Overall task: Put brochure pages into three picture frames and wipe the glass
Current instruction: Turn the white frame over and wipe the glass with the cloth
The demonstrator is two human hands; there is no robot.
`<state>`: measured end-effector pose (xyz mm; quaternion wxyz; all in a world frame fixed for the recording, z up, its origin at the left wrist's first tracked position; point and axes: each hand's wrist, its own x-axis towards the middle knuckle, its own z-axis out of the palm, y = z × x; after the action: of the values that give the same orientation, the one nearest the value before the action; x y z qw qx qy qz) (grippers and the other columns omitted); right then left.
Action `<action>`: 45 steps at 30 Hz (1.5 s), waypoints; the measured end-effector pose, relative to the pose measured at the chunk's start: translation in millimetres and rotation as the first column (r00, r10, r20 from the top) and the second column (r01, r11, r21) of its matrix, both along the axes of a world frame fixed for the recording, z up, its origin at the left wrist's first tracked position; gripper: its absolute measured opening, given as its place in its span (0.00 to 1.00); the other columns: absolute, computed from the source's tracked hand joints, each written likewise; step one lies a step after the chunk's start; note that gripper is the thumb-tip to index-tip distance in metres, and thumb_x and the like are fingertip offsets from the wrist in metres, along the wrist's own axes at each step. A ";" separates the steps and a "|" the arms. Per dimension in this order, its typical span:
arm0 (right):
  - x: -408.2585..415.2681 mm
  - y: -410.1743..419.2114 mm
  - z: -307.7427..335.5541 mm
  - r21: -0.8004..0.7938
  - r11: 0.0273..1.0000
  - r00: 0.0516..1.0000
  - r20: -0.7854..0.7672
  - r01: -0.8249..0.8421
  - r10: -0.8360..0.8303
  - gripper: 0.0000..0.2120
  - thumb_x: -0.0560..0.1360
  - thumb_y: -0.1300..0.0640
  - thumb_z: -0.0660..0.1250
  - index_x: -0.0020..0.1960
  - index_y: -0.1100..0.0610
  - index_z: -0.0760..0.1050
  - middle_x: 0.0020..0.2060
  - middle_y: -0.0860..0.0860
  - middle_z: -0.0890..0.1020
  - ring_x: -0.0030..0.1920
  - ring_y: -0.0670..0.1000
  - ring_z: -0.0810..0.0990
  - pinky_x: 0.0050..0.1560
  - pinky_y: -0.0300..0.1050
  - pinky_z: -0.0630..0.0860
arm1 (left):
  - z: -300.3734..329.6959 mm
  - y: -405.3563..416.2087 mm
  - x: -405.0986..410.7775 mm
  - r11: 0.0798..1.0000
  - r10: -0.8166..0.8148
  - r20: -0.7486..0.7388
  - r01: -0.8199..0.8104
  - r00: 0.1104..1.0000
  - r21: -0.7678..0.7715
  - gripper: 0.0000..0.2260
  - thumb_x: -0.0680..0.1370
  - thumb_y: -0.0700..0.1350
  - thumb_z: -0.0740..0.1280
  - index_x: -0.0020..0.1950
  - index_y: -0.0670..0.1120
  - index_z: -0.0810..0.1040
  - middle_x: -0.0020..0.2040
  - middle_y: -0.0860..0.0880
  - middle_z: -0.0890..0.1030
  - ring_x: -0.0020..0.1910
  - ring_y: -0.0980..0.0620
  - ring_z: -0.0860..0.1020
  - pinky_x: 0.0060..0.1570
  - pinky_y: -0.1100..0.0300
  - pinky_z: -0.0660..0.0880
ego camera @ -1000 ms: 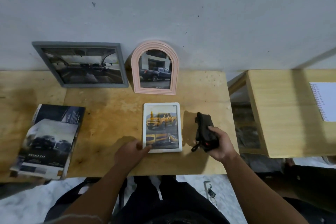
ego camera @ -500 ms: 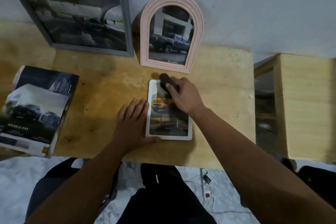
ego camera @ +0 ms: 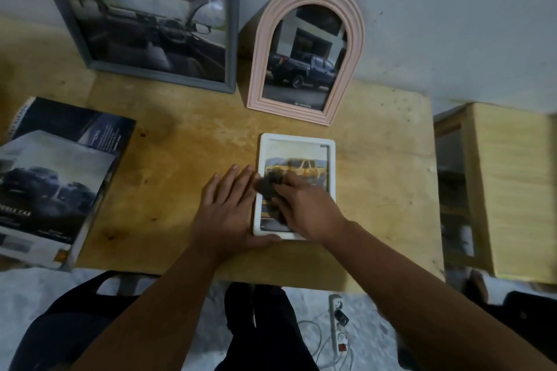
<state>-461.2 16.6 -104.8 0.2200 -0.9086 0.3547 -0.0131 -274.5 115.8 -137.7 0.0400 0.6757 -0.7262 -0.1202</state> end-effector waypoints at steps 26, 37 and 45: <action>-29.7 -40.3 32.4 0.195 0.975 0.994 0.007 -0.110 0.110 0.17 0.81 0.51 0.64 0.69 0.50 0.78 0.62 0.53 0.80 0.57 0.56 0.80 0.58 0.51 0.78 | 1.4 -2.5 2.4 0.993 0.016 0.050 -0.022 0.999 0.115 0.59 0.66 0.86 0.47 0.86 0.48 0.48 0.86 0.49 0.47 0.85 0.47 0.43 0.80 0.39 0.49; -28.8 5.5 -3.4 0.058 0.997 0.997 0.055 0.060 -0.063 0.18 0.81 0.49 0.60 0.67 0.51 0.80 0.57 0.50 0.78 0.48 0.56 0.82 0.43 0.52 0.81 | -0.3 -1.5 1.4 0.995 0.010 0.049 -0.015 0.999 0.101 0.58 0.67 0.86 0.49 0.86 0.49 0.49 0.86 0.49 0.50 0.85 0.46 0.46 0.80 0.38 0.51; -29.2 -47.9 34.3 0.259 0.958 0.974 0.151 0.125 -0.168 0.13 0.81 0.54 0.66 0.64 0.53 0.81 0.52 0.50 0.82 0.51 0.50 0.80 0.55 0.44 0.76 | 1.9 -2.1 1.7 0.994 0.012 0.050 -0.017 0.999 0.105 0.58 0.67 0.86 0.49 0.86 0.49 0.48 0.86 0.49 0.49 0.85 0.46 0.45 0.80 0.38 0.51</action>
<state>-490.3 -31.2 -70.5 0.3600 -0.8406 0.3998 -0.0630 -272.9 113.7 -135.8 -0.0129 0.6849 -0.7147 -0.1415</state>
